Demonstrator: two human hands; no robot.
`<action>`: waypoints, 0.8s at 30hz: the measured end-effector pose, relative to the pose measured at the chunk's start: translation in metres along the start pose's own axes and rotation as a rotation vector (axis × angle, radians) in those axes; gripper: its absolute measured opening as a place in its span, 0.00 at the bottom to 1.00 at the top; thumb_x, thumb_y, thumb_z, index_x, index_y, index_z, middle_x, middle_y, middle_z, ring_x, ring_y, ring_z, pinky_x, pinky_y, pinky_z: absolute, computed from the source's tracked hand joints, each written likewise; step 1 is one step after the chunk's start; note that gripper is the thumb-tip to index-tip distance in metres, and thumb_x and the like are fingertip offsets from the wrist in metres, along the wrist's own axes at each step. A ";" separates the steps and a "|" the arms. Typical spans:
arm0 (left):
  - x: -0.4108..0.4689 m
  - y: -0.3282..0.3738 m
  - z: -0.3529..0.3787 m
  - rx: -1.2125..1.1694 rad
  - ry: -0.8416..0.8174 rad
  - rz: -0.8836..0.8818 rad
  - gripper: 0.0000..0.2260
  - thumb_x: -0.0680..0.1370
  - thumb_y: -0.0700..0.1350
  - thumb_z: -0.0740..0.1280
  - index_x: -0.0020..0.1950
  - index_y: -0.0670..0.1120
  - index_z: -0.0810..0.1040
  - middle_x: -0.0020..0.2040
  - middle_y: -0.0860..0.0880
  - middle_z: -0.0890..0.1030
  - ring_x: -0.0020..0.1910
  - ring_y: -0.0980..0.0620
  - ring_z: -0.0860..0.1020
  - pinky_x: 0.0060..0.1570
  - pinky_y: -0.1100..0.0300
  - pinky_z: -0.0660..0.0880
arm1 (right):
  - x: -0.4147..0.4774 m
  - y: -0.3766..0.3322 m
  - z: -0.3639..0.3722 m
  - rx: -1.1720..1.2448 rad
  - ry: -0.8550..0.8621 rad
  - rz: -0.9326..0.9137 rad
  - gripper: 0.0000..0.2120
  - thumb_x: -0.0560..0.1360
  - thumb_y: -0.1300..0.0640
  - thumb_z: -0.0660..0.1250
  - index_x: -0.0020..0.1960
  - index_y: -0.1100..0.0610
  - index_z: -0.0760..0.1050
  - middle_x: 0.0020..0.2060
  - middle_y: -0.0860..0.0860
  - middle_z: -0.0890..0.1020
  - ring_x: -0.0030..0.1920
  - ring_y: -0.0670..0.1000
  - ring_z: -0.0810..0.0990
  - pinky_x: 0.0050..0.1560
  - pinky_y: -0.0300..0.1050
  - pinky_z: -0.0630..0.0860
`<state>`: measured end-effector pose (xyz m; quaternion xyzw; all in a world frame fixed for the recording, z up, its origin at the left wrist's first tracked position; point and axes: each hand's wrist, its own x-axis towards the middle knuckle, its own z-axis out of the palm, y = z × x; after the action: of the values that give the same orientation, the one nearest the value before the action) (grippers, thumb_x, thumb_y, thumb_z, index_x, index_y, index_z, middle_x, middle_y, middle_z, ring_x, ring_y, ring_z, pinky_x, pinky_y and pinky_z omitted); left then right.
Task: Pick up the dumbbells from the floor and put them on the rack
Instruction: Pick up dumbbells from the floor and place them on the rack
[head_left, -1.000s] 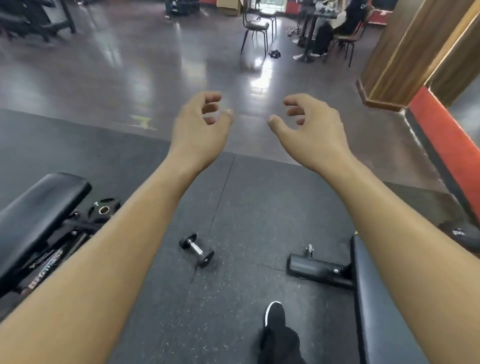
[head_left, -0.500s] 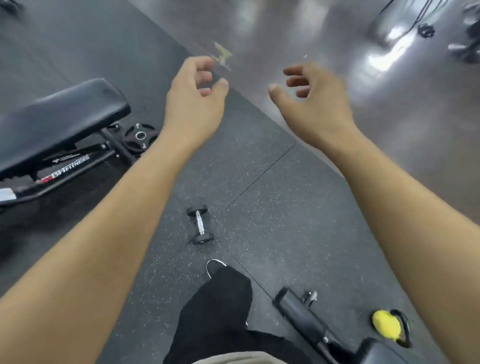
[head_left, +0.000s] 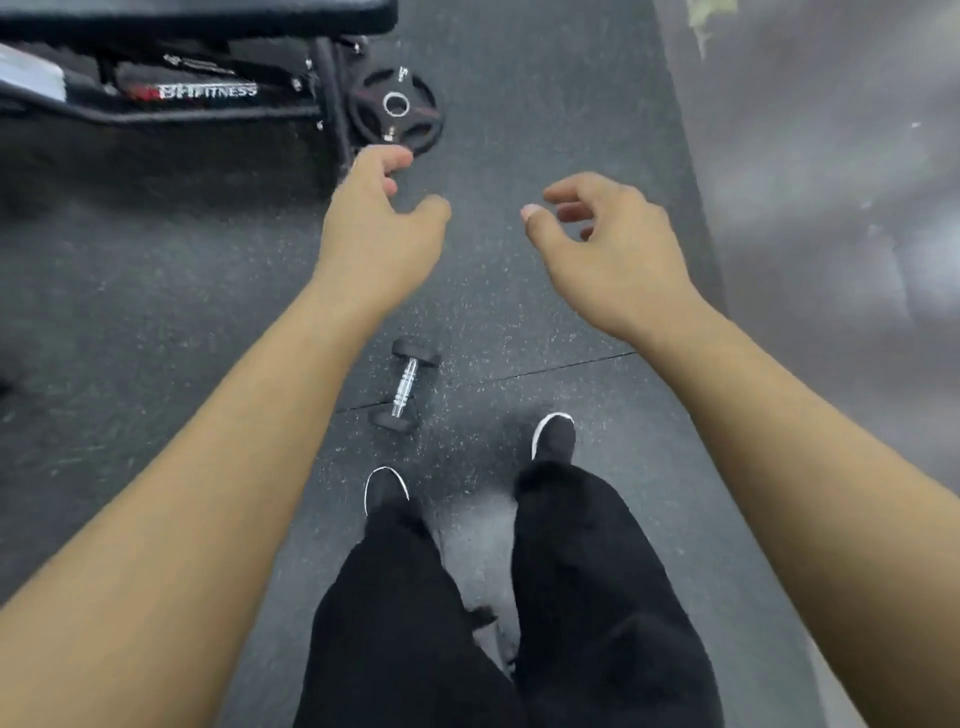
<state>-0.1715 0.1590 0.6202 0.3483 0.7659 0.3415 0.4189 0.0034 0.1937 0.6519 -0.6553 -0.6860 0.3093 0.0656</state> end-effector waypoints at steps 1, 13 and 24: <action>0.011 -0.015 0.007 -0.022 0.047 -0.058 0.22 0.80 0.50 0.67 0.74 0.54 0.70 0.69 0.52 0.73 0.60 0.56 0.74 0.54 0.65 0.72 | 0.020 0.008 0.016 -0.007 -0.042 -0.018 0.20 0.82 0.40 0.62 0.69 0.48 0.78 0.63 0.47 0.83 0.63 0.51 0.80 0.66 0.49 0.75; 0.053 -0.246 0.127 -0.230 0.558 -0.712 0.27 0.79 0.50 0.67 0.77 0.55 0.64 0.71 0.52 0.68 0.41 0.65 0.69 0.32 0.68 0.64 | 0.143 0.132 0.242 -0.185 -0.527 -0.298 0.23 0.84 0.37 0.55 0.72 0.48 0.74 0.60 0.48 0.82 0.62 0.53 0.79 0.57 0.45 0.70; 0.064 -0.422 0.240 -0.363 0.653 -0.961 0.30 0.78 0.50 0.68 0.78 0.52 0.61 0.69 0.44 0.71 0.51 0.46 0.78 0.41 0.58 0.71 | 0.182 0.234 0.409 -0.342 -0.652 -0.440 0.30 0.82 0.37 0.57 0.81 0.48 0.61 0.70 0.55 0.76 0.70 0.60 0.74 0.68 0.56 0.72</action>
<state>-0.0911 0.0457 0.1503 -0.2360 0.8558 0.3286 0.3223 -0.0221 0.2145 0.1478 -0.3627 -0.8357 0.3607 -0.1999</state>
